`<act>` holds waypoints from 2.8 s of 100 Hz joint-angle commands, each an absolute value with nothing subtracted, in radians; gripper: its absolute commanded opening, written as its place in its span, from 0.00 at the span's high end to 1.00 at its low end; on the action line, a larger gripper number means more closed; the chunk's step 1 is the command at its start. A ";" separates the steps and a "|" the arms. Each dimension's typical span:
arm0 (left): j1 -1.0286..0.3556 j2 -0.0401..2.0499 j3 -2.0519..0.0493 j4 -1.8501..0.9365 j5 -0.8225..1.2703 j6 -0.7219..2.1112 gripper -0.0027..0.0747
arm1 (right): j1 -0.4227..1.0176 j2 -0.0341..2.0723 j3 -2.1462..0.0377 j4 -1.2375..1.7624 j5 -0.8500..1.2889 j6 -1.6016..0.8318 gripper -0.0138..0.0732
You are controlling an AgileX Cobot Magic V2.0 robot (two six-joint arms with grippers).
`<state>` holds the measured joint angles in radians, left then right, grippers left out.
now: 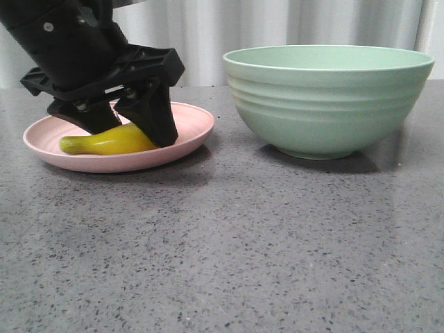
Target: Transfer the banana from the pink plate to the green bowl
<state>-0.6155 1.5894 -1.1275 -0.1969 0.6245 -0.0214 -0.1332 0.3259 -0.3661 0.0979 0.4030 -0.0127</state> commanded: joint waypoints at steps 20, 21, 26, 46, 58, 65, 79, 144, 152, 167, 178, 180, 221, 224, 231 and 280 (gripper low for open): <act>-0.622 1.554 -1.161 -0.214 0.619 -0.022 0.82 | -0.131 0.340 -0.401 0.100 0.326 -0.020 0.92; -0.622 1.554 -1.161 -0.214 0.621 -0.022 0.87 | -0.131 0.340 -0.401 0.102 0.328 -0.020 0.92; -0.622 1.554 -1.161 -0.212 0.634 -0.022 0.98 | -0.126 0.340 -0.401 0.107 0.337 -0.020 0.92; -0.622 1.552 -1.187 -0.187 0.678 -0.022 0.99 | -0.058 0.341 -0.446 0.107 0.403 -0.020 0.92; -0.626 1.533 -1.232 -0.151 0.699 -0.020 0.99 | -0.018 0.380 -0.519 0.107 0.464 -0.043 0.92; -0.632 1.509 -1.254 -0.133 0.704 -0.020 0.99 | 0.008 0.428 -0.577 0.107 0.514 -0.055 0.90; -0.661 1.451 -1.294 -0.117 0.727 0.014 0.99 | 0.077 0.557 -0.713 0.109 0.606 -0.065 0.75; -0.949 1.343 -1.298 -0.117 0.681 0.059 0.99 | 0.328 1.211 -1.308 0.438 0.696 -0.065 0.48; -0.949 1.343 -1.298 -0.119 0.681 0.059 0.99 | 0.335 1.263 -1.328 0.462 0.694 -0.065 0.41; -0.949 1.343 -1.298 -0.127 0.681 0.059 0.99 | 0.335 1.327 -1.343 0.516 0.674 -0.065 0.35; -0.949 1.343 -1.298 -0.127 0.681 0.059 0.99 | 0.335 1.361 -1.344 0.537 0.640 -0.065 0.35; -0.949 1.343 -1.298 -0.127 0.681 0.059 0.99 | 0.335 1.369 -1.347 0.537 0.639 -0.065 0.35; -0.947 1.343 -1.298 -0.129 0.661 0.059 0.98 | 0.335 1.416 -1.360 0.539 0.647 -0.065 0.84; -0.947 1.343 -1.298 -0.129 0.658 0.059 0.95 | 0.335 1.416 -1.360 0.539 0.648 -0.065 0.89; -0.947 1.343 -1.298 -0.129 0.663 0.069 0.81 | 0.335 1.416 -1.360 0.539 0.648 -0.065 0.93; -0.944 1.275 -1.303 -0.127 0.708 0.075 0.31 | 0.211 1.414 -1.360 0.430 0.425 -0.065 0.93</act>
